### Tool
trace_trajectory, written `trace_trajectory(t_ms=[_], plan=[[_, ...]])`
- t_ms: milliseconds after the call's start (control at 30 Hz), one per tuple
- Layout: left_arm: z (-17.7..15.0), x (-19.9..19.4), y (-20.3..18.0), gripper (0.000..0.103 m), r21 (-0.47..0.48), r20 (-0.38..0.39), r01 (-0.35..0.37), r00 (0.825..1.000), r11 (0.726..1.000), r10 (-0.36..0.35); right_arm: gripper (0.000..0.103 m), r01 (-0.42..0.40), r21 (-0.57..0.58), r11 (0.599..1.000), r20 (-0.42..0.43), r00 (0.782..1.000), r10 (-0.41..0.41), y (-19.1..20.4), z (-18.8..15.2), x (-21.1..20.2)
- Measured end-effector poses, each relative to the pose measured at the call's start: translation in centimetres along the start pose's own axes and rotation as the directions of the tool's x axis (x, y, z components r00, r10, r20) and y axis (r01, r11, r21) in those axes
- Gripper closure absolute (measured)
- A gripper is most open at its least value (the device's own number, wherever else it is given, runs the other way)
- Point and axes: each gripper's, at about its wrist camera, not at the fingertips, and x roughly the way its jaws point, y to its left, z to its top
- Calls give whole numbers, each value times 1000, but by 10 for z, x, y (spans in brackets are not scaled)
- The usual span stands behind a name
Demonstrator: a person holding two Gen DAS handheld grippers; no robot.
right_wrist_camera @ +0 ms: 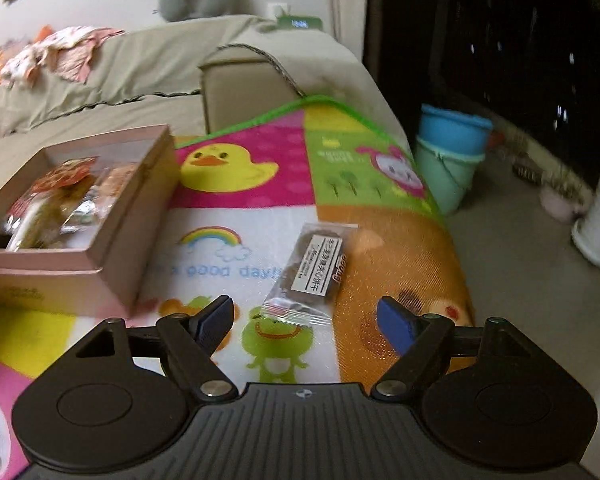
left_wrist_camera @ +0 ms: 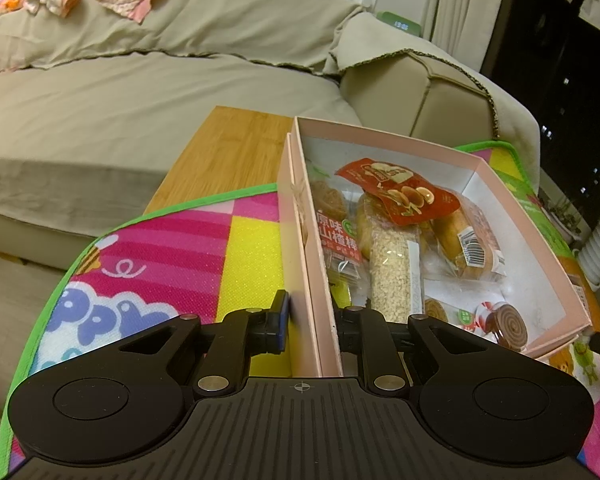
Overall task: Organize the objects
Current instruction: 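Lower the right tool onto the small brown biscuit packet and grasp it, then carry the biscuit packet into the box and release it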
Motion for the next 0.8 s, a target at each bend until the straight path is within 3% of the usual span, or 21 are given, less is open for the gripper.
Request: trace_trajectory(t_ms=[133,300,433,533,600,667,800], plan=[[0,0,0,85,1,1,0,1000,1000,0,24,-15,64,998,-36,999,18,-5,8,29],[0,0,1,85,0,1,0,1000,1000,0,21,31,-2,1000,-29,999,-31,12,20,59],[0,0,0,85,1,1,0,1000,1000,0,23,3,-22,1000,-37,999,-4,19,31,69],[0,0,1,85,0,1,0,1000,1000,0,32,-6,-19,1000,-43,999,5,18,34,71],[0,0,0,85,1,1,0,1000,1000,0,52,-18,-20,1000,-48,999,17,17,35,68],[0,0,1,85,0,1,0,1000,1000,0,63,-23,-20,1000,-55,998,22,16,35,64],[0,0,1,84,0,2,0,1000,1000,0,66,-31,-38,999,-66,997,29,13,30,53]])
